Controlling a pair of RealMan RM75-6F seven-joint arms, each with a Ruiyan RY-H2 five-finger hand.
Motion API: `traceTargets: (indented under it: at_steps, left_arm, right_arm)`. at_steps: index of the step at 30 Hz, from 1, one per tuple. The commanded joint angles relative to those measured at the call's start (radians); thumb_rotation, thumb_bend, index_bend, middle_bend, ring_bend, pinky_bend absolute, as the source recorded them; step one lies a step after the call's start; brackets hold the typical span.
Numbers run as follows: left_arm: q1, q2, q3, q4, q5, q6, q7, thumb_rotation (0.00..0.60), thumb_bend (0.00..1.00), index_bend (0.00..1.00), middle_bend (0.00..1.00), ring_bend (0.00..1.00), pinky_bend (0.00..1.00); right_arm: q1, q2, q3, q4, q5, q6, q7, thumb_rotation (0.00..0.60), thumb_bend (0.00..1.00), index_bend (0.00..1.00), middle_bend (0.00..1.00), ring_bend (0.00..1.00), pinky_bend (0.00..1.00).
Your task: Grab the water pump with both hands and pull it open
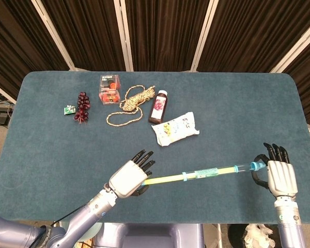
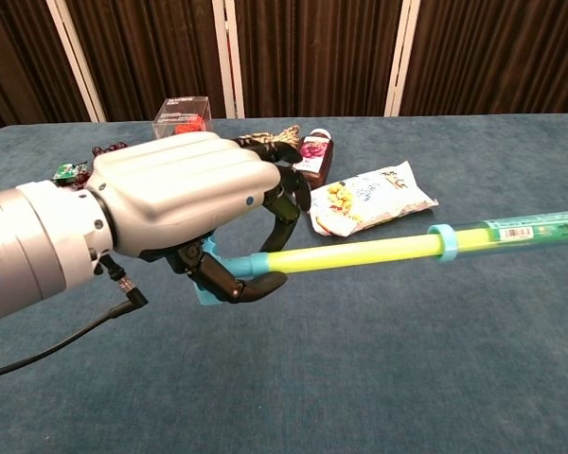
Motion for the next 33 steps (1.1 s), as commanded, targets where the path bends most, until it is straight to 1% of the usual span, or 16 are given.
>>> traceTargets:
  at_steps: [1, 7, 12, 24, 33]
  left_arm:
    - [0.005, 0.004, 0.005, 0.002, 0.005, 0.001, -0.005, 0.6, 0.45, 0.64, 0.19, 0.02, 0.11]
    - [0.022, 0.025, 0.019, 0.006, 0.019, 0.008, -0.026, 0.6, 0.45, 0.64, 0.19, 0.02, 0.11]
    - [0.038, 0.056, 0.025, 0.009, 0.027, 0.014, -0.052, 0.6, 0.45, 0.63, 0.19, 0.02, 0.11]
    - [0.055, 0.107, 0.036, -0.002, 0.054, 0.006, -0.08, 0.6, 0.45, 0.64, 0.19, 0.02, 0.11]
    - [0.07, 0.125, 0.041, 0.013, 0.068, -0.002, -0.112, 0.6, 0.45, 0.64, 0.19, 0.02, 0.11]
  right_arm:
    - [0.001, 0.006, 0.01, 0.005, 0.016, 0.001, -0.001, 0.6, 0.41, 0.8, 0.13, 0.03, 0.0]
    - [0.008, 0.016, 0.047, 0.026, 0.066, 0.005, 0.002, 0.6, 0.41, 0.81, 0.13, 0.03, 0.0]
    - [0.014, 0.03, 0.087, 0.048, 0.124, 0.005, 0.011, 0.6, 0.41, 0.81, 0.13, 0.03, 0.0]
    - [0.021, 0.04, 0.118, 0.057, 0.185, 0.009, 0.004, 0.6, 0.41, 0.81, 0.13, 0.03, 0.0]
    - [0.026, 0.038, 0.122, 0.062, 0.193, 0.018, -0.001, 0.6, 0.41, 0.82, 0.13, 0.03, 0.0]
